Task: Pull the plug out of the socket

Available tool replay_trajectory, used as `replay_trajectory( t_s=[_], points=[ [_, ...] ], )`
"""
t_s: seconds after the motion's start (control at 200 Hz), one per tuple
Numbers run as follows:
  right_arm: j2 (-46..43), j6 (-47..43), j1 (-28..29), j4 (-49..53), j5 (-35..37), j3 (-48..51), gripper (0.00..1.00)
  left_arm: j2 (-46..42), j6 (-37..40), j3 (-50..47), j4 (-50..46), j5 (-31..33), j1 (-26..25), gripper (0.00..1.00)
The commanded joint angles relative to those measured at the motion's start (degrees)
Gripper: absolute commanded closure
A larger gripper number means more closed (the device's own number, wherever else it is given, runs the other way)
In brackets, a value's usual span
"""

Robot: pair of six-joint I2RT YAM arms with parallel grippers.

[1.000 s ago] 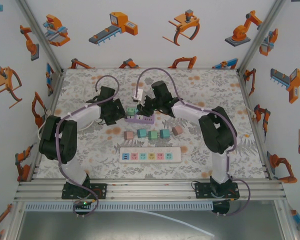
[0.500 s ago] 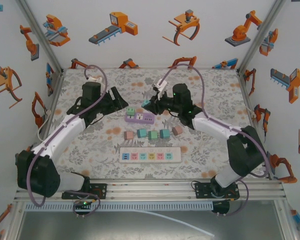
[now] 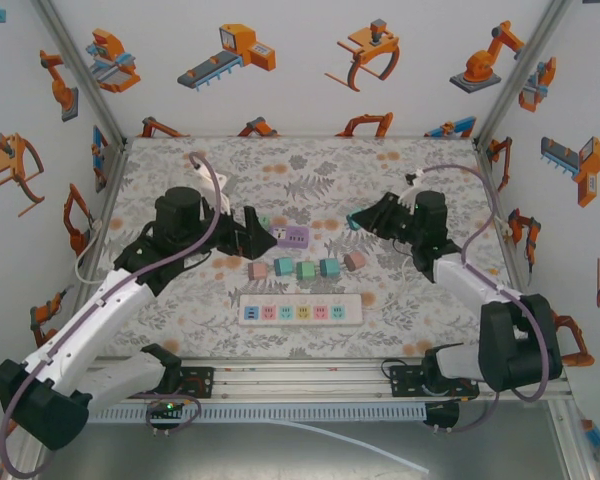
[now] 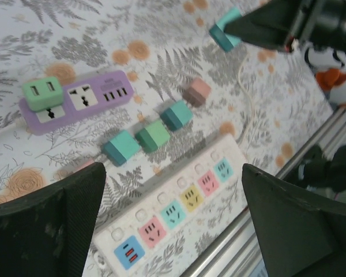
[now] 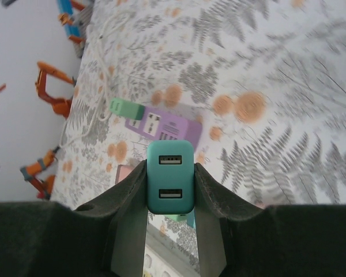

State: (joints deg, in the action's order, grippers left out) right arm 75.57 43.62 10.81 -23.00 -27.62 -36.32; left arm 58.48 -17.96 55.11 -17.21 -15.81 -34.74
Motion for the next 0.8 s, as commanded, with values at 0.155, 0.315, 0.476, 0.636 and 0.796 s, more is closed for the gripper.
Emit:
replay_trajectory(
  t_s=[0.155, 0.315, 0.476, 0.636, 0.796],
  points=[
    [3.0, 8.2, -5.8, 0.9, 1.3, 6.7, 0.83, 0.9, 8.0, 2.4, -8.0, 6.1, -8.0, 0.03],
    [8.2, 7.6, -7.9, -0.9, 1.5, 7.8, 0.83, 1.3, 9.4, 0.9, -8.0, 9.0, -9.7, 0.03],
    [12.3, 4.1, -8.3, -1.4, 0.1, 7.5, 0.80, 1.8, 9.6, 0.7, -8.6, 9.8, -9.8, 0.03],
    [13.1, 2.0, -8.3, -1.8, 0.7, 8.9, 0.75, 1.6, 9.6, 0.4, -8.5, 11.3, -9.8, 0.03],
    [12.9, 1.3, -8.3, -1.6, 0.2, 10.0, 0.61, 2.0, 9.5, 0.1, -8.4, 12.7, -9.8, 0.03]
  ],
)
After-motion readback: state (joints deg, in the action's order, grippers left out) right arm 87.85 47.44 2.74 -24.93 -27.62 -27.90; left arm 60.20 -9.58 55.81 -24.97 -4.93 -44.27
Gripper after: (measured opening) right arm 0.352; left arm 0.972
